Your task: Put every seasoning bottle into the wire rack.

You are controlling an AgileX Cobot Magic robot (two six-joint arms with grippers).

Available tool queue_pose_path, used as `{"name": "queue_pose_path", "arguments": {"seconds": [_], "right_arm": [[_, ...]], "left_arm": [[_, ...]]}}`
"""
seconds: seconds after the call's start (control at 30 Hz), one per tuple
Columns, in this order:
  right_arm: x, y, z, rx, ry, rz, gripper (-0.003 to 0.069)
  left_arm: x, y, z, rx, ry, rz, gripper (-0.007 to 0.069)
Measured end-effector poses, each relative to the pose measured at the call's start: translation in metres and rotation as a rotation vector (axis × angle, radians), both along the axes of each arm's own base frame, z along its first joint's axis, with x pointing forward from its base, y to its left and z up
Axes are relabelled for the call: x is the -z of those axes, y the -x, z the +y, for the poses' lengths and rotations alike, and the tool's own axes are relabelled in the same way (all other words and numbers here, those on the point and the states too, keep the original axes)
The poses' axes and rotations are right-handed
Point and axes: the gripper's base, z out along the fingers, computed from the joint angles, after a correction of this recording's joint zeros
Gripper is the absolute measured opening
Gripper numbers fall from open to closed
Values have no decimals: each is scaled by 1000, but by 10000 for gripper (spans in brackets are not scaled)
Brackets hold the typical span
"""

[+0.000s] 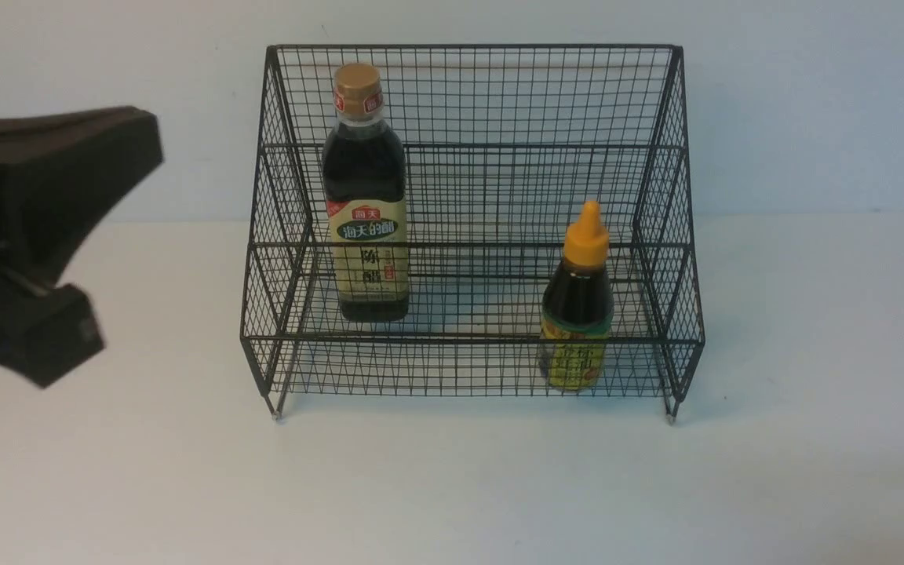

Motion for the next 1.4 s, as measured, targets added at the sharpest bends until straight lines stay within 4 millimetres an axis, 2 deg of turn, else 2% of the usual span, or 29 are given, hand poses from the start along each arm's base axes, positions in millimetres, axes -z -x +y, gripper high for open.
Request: {"name": "queue_pose_path", "arguments": {"seconds": [0.3,0.5,0.6,0.67,0.7,0.73,0.8,0.9,0.93,0.97,1.07,1.2,1.4], "right_arm": [[0,0,0,0,0,0,-13],[0,0,0,0,0,0,-13],[0,0,0,0,0,0,-13],[0,0,0,0,0,0,-13],[0,0,0,0,0,0,-13],[0,0,0,0,0,0,-13],[0,0,0,0,0,0,-13],[0,0,0,0,0,0,-13],[0,0,0,0,0,0,-13],[0,0,0,0,0,0,-13],[0,0,0,0,0,1,-13],[0,0,0,0,0,1,-13],[0,0,0,0,0,3,-13]], "left_arm": [[-9,34,19,8,31,-75,-5],[-1,58,32,10,-37,-57,-5],[13,66,39,-8,-71,-72,-5],[41,73,45,-56,-92,-63,-5],[41,73,45,-56,-92,-62,-5],[54,74,47,-81,-98,-49,-5],[89,77,51,-153,-117,-16,-5],[127,74,52,-218,-141,40,-5],[154,71,53,-253,-161,92,-5],[170,67,53,-274,-179,136,-5],[209,61,54,-315,-228,251,-5],[235,58,54,-326,-249,307,-5],[234,55,54,-336,-231,248,-5]]}}
